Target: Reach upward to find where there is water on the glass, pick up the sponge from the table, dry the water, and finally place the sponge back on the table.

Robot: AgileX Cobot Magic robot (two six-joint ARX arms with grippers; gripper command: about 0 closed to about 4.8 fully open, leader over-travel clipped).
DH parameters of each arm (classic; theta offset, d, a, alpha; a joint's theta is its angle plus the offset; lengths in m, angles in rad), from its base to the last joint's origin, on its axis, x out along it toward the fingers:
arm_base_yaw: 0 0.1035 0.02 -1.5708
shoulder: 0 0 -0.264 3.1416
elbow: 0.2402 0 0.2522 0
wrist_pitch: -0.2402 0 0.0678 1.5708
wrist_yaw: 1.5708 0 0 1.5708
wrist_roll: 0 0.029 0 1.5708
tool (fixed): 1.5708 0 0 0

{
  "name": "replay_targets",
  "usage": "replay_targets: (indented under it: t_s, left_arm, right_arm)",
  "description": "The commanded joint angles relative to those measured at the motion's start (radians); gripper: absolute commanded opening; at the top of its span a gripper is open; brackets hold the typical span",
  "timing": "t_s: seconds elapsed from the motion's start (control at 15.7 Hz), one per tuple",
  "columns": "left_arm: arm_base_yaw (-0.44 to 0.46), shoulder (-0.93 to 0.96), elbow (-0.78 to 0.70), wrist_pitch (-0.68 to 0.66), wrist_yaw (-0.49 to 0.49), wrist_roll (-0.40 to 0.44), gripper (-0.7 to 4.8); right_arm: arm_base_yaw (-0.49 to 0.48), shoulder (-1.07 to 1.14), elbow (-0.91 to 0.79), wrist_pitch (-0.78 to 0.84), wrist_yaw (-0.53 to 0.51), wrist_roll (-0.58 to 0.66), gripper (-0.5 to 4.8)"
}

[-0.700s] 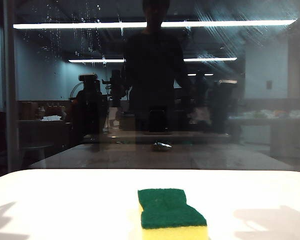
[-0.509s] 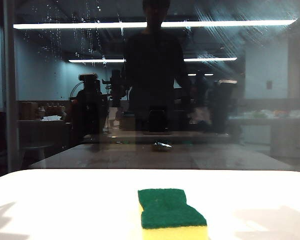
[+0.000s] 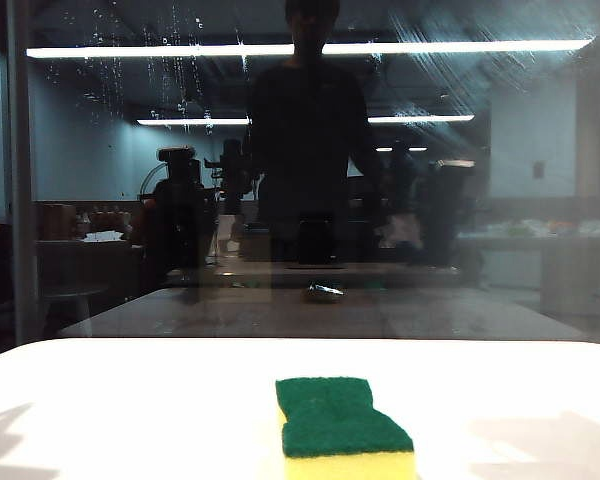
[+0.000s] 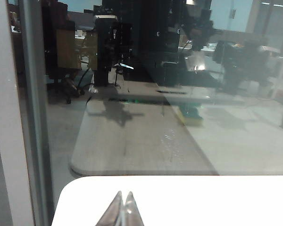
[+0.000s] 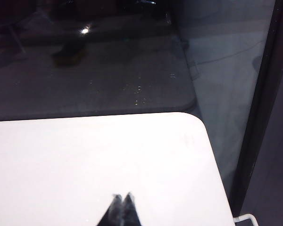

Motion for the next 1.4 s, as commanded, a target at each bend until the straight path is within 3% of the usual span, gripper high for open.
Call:
replay_targets:
  t_s: [0.06,0.57,0.89,1.21,1.4]
  left_arm:
    - [0.0,0.001,0.005,0.012,0.001,0.004,-0.05]
    - [0.0,0.001,0.089,-0.01,0.001,0.004,-0.05]
    - [0.0,0.001,0.22,-0.153,0.004,0.004,-0.05]
    - [0.0,0.038,0.409,-0.291,0.001,0.004,-0.05]
    - [0.0,0.179,0.61,-0.381,0.021,0.003,-0.05]
  right_arm:
    - [0.001,-0.002,0.004,0.018,0.004,-0.002,-0.05]
    - [0.002,-0.002,0.01,0.059,0.0,-0.002,-0.06]
    - [0.002,-0.002,0.117,0.04,0.001,-0.001,-0.06]
    - [0.002,0.0,0.34,-0.171,0.005,0.01,-0.06]
    - [0.002,0.029,0.515,-0.276,0.008,0.01,-0.06]
